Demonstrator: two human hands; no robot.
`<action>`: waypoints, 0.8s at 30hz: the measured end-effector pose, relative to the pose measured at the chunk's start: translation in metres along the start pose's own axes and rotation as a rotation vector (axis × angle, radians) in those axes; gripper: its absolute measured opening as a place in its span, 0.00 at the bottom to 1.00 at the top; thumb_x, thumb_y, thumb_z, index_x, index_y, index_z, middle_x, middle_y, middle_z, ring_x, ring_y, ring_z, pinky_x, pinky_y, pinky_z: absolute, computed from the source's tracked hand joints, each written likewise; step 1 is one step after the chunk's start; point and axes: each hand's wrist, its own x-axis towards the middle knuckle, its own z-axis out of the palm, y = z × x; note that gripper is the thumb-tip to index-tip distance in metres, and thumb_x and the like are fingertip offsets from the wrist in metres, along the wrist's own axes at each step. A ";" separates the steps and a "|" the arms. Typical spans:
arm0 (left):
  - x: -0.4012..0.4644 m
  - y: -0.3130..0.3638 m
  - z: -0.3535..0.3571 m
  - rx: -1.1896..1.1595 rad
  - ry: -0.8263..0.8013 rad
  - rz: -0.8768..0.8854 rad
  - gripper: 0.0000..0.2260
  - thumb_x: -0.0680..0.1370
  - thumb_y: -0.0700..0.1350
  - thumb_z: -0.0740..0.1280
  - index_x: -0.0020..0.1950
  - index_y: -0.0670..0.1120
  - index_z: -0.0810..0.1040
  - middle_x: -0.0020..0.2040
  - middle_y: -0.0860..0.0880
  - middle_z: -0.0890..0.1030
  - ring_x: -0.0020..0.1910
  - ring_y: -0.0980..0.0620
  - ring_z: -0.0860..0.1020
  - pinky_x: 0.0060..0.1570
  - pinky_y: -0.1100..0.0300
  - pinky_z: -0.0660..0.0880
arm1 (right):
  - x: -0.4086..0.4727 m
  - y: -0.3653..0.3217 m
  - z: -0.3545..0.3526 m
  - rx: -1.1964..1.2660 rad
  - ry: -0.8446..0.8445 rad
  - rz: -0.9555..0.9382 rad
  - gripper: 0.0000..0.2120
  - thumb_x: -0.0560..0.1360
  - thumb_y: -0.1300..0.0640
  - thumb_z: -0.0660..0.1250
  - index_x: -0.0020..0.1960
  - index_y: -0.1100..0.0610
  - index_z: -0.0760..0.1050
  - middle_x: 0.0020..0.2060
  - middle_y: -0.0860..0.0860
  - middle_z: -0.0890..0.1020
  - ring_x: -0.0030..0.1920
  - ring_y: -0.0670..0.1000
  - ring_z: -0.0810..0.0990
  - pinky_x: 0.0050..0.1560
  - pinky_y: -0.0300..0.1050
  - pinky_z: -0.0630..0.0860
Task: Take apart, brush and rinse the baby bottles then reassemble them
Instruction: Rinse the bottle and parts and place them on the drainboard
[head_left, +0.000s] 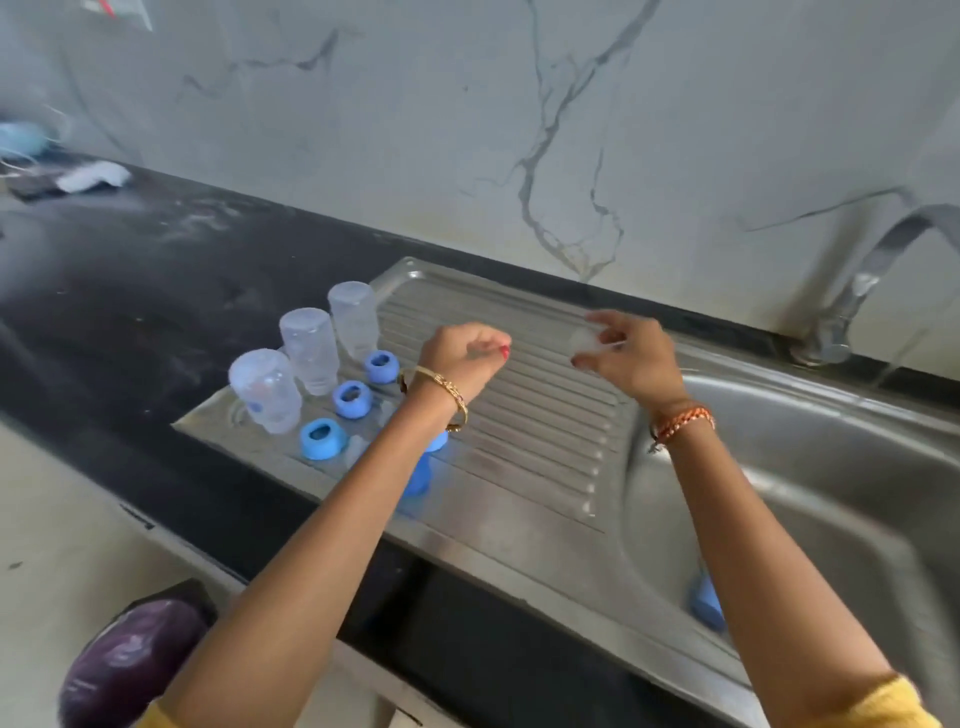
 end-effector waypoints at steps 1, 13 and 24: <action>0.006 -0.004 -0.013 0.002 0.026 0.004 0.08 0.76 0.38 0.66 0.52 0.44 0.81 0.50 0.45 0.81 0.45 0.52 0.76 0.51 0.58 0.73 | 0.005 -0.012 0.012 0.022 -0.012 -0.029 0.22 0.66 0.59 0.75 0.59 0.56 0.75 0.45 0.50 0.77 0.45 0.48 0.75 0.44 0.36 0.68; 0.067 -0.055 -0.078 -0.056 0.125 -0.149 0.06 0.78 0.38 0.63 0.49 0.45 0.78 0.37 0.53 0.77 0.34 0.56 0.75 0.29 0.73 0.72 | 0.041 -0.060 0.135 -0.314 -0.333 -0.286 0.16 0.69 0.63 0.72 0.57 0.58 0.79 0.52 0.55 0.82 0.53 0.53 0.80 0.49 0.34 0.68; 0.090 -0.064 -0.067 0.048 0.079 -0.167 0.07 0.77 0.38 0.64 0.52 0.43 0.80 0.46 0.47 0.80 0.35 0.57 0.77 0.35 0.70 0.74 | 0.055 -0.049 0.176 -0.396 -0.471 -0.352 0.18 0.68 0.63 0.71 0.57 0.59 0.78 0.54 0.54 0.82 0.54 0.52 0.79 0.50 0.34 0.67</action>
